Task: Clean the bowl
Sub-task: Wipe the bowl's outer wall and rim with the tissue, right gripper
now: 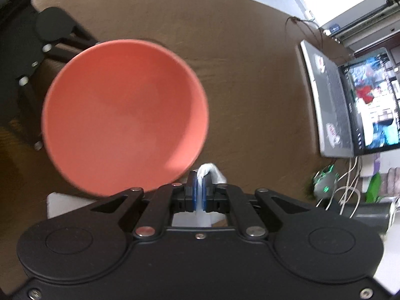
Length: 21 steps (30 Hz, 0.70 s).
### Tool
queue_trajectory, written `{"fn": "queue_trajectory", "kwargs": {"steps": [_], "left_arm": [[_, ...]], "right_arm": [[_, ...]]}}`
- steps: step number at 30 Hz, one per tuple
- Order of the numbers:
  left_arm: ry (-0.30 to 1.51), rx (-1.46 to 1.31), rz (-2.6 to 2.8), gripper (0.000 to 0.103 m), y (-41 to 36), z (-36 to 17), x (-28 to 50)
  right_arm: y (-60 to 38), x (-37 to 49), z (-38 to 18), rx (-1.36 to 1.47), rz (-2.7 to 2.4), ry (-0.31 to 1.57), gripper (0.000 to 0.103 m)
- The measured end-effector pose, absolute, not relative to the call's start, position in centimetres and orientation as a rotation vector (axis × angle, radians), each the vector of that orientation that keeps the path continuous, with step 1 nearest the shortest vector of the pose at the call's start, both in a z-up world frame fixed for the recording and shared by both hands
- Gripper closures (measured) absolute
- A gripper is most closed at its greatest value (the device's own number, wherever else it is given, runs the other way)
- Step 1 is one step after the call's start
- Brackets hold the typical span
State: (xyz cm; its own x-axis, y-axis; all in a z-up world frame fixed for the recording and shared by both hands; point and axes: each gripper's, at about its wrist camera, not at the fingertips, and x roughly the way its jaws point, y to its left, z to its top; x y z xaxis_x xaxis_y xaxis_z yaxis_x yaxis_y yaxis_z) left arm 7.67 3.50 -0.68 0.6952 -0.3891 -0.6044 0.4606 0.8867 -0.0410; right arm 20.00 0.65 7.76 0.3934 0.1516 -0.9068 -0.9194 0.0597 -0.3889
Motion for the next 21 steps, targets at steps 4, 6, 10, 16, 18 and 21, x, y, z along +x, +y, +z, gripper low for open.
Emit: {"fn": "queue_trajectory", "kwargs": {"steps": [4,6,10,16,18,21], "left_arm": [[0.647,0.117,-0.475,0.054,3.5,-0.7,7.7],[0.647,0.117,-0.475,0.054,3.5,-0.7,7.6],[0.647,0.117,-0.475,0.054,3.5,-0.7,7.6],[0.646,0.117,-0.475,0.054,3.5,-0.7,7.6],[0.646,0.117,-0.475,0.054,3.5,-0.7,7.6],[0.646,0.117,-0.475,0.054,3.5,-0.7,7.6]], "right_arm": [[0.4,18.2,7.9,-1.249,0.981,0.818,0.1],[0.4,17.1,8.1,-1.257,0.998,0.821,0.1],[0.3,15.0,8.4,-1.273,1.031,0.827,0.1],[0.6,12.2,9.7,-1.29,1.079,0.805,0.1],[1.0,12.0,10.5,-1.275,1.094,0.787,0.1],[1.8,11.9,11.3,-1.256,1.125,0.76,0.1]]}}
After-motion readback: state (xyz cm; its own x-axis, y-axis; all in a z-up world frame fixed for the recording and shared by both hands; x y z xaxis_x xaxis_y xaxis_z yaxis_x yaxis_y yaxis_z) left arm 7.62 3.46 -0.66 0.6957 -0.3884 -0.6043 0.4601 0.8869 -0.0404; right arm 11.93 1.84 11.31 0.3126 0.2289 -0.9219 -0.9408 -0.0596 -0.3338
